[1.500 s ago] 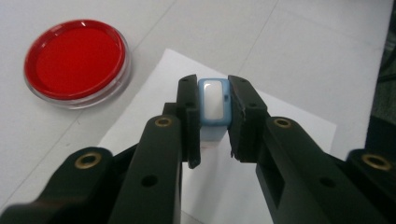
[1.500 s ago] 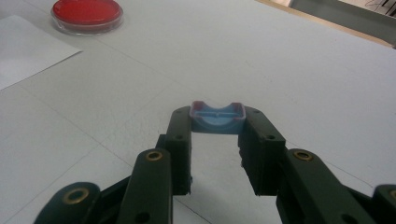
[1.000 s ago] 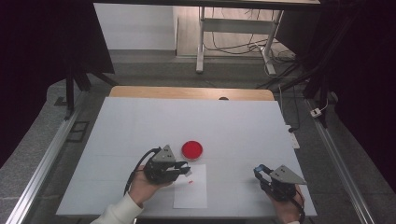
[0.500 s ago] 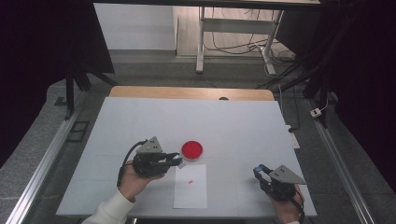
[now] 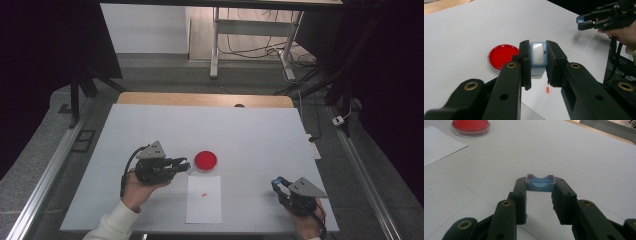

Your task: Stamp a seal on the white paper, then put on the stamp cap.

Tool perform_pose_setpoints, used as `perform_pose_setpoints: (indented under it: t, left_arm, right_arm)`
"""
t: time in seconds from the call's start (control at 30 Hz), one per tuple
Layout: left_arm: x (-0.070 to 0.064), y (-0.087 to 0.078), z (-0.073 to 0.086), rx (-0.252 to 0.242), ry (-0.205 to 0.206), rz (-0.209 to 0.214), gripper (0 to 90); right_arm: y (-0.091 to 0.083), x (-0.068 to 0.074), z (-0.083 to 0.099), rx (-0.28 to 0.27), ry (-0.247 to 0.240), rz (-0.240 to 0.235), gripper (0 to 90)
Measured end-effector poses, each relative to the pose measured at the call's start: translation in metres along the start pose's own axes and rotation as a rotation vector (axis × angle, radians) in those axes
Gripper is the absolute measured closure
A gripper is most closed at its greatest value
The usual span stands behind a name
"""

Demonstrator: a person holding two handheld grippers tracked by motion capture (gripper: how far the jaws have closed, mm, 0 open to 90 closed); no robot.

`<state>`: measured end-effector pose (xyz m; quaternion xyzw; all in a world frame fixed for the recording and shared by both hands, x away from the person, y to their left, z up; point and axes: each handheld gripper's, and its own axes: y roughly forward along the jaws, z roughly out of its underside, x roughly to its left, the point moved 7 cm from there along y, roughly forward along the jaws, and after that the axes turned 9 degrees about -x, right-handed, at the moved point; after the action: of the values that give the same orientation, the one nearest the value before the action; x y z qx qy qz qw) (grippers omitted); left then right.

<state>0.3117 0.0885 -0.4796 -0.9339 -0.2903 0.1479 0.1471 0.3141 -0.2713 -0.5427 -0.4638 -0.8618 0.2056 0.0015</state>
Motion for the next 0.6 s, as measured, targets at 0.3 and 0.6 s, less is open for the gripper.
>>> perform_pose_setpoints:
  t: [0.3, 0.6]
  left_arm:
    - [0.0018, 0.0017, 0.0005, 0.004, -0.006, -0.001, 75.7]
    - [0.0009, 0.0017, 0.0000, 0.001, -0.004, 0.000, 75.7]
  right_arm:
    - [-0.0001, 0.0000, 0.0003, 0.002, 0.003, -0.001, 65.4]
    - [-0.0002, 0.0003, 0.0001, 0.005, -0.002, 0.005, 65.4]
